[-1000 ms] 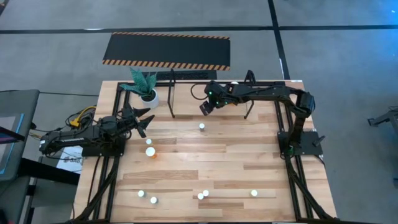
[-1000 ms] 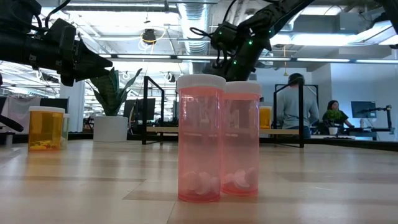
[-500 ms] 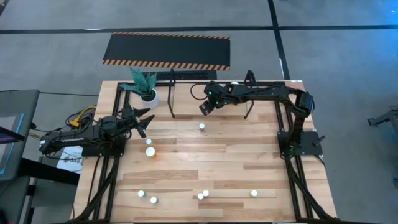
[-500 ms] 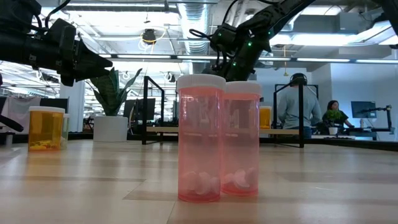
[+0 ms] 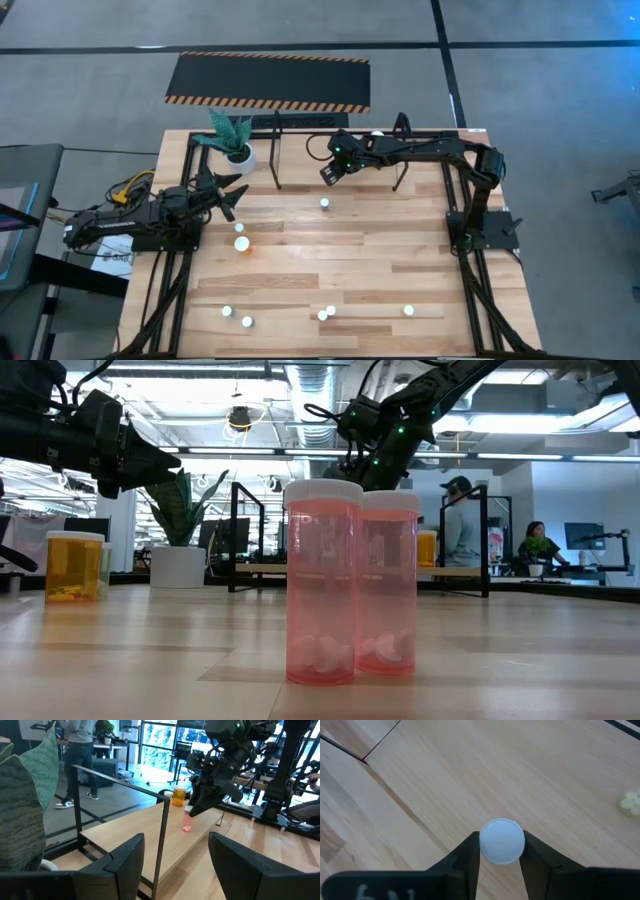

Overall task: Pick and place medicine bottles onto shelf by color
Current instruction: Put the red pill bottle on the shelf

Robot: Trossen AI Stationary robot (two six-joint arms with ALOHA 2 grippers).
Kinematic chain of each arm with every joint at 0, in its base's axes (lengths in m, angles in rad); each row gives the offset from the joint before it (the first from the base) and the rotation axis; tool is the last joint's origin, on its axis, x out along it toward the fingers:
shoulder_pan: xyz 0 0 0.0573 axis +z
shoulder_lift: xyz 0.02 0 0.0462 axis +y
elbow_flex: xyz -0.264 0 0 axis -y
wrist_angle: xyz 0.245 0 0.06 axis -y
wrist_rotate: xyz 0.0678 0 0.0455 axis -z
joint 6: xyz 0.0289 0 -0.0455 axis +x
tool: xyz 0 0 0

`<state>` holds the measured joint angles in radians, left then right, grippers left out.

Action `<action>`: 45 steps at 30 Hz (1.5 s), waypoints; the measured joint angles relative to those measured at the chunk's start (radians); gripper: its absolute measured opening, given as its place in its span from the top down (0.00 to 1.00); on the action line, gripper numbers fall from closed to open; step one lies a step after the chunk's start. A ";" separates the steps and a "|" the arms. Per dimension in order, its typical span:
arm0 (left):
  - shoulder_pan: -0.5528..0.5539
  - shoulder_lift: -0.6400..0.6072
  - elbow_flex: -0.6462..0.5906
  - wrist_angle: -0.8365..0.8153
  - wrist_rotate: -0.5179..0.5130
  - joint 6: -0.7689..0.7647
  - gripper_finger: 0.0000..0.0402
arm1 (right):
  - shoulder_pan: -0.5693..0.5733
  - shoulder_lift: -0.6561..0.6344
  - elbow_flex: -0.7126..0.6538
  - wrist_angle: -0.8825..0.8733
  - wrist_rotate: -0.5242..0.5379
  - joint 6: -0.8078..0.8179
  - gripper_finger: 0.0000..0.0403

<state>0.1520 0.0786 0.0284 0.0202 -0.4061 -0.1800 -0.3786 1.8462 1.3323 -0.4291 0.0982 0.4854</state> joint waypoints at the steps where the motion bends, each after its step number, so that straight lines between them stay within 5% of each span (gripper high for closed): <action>1: 0.000 0.000 0.000 0.000 0.000 0.000 0.48 | -0.002 0.000 0.000 0.001 0.000 -0.005 0.67; 45: 0.000 0.000 0.000 0.000 0.000 0.000 0.48 | -0.109 0.024 0.000 0.116 0.009 -0.208 0.66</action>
<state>0.1520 0.0785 0.0284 0.0201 -0.4058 -0.1800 -0.4877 1.8698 1.3319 -0.3130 0.1074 0.2771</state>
